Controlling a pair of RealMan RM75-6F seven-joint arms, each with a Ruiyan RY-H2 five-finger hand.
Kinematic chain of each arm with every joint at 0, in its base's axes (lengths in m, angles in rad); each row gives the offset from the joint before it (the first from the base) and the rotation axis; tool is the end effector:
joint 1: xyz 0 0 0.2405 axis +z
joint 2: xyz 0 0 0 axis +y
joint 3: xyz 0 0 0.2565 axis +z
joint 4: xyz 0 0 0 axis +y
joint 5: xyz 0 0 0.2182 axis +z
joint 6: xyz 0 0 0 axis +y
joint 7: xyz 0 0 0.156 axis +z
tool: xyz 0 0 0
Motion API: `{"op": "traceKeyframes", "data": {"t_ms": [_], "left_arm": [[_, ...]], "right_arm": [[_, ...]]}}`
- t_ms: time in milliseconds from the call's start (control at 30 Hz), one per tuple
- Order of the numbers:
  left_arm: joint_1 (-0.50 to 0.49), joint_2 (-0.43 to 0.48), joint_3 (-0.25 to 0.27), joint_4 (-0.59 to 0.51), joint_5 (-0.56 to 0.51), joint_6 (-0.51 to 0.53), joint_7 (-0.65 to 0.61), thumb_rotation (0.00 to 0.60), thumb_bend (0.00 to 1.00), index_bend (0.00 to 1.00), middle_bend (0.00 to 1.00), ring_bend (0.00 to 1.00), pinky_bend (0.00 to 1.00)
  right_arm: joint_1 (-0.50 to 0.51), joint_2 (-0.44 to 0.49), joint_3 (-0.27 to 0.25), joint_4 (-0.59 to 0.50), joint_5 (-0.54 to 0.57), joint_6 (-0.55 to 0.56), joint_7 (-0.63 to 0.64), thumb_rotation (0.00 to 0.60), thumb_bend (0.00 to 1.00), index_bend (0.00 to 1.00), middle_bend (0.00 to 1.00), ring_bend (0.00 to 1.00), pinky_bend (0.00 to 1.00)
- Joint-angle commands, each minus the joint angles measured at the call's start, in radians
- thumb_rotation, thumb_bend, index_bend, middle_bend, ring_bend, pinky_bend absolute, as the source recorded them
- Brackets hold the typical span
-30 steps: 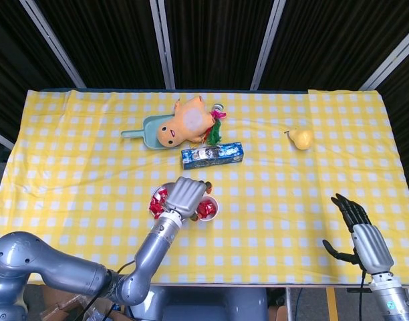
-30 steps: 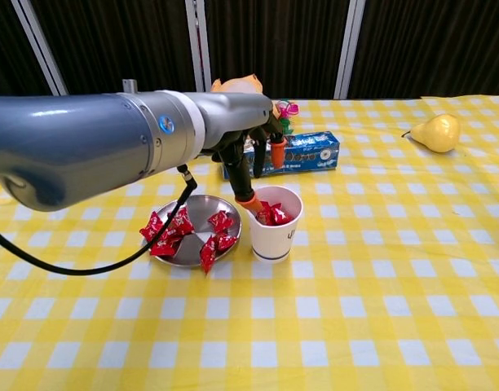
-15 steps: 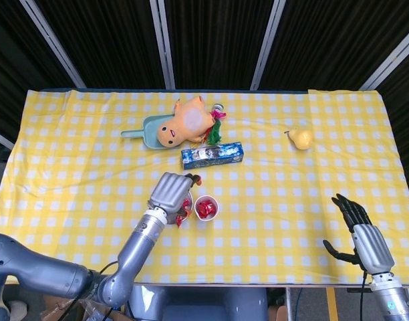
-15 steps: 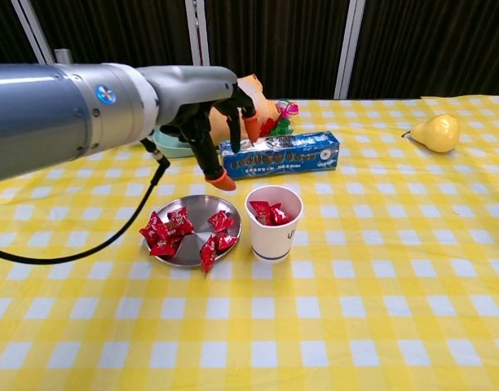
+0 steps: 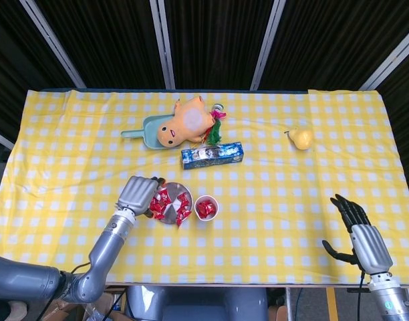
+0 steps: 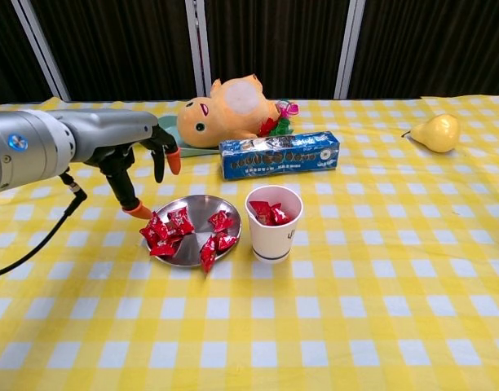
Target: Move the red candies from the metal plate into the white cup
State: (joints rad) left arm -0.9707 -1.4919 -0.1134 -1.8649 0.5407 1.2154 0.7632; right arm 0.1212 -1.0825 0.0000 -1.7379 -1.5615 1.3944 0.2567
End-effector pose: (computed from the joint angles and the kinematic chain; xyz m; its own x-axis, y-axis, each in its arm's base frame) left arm -0.0908 0.3246 -0.0219 0.5268 0.3624 0.7688 0.8485 -0.2771 -0.4508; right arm -0.2846 -0.1894 0.1283 0.0780 -0.1591 0.9842 -0.9954 -0.0673 0.0680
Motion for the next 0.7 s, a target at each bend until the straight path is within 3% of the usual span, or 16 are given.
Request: {"op": "traceKeyframes", "data": {"t_ms": [33,433,700], "left_arm": [[0.007,-0.015,0.012,0.044,-0.018,-0.027,-0.003,0.6,0.19,0.31,0.36,0.85,0.92],[-0.016,-0.123,0.005,0.198,-0.083,-0.08,0.04,0.6,0.23,0.34,0.37,0.85,0.92],[-0.04,-0.175,-0.012,0.24,-0.098,-0.089,0.079,0.6,0.23,0.37,0.4,0.85,0.92]], "right_arm": [[0.001,0.0,0.0,-0.001,0.002,-0.002,0.0,0.6,0.36,0.0,0.0,0.0,0.0],[0.001,0.004,0.001,0.0,0.004,-0.005,0.013,0.6,0.36,0.0,0.0,0.0,0.0],[0.004,0.006,0.002,-0.001,0.005,-0.009,0.021,0.6,0.36,0.0,0.0,0.0,0.0]]}}
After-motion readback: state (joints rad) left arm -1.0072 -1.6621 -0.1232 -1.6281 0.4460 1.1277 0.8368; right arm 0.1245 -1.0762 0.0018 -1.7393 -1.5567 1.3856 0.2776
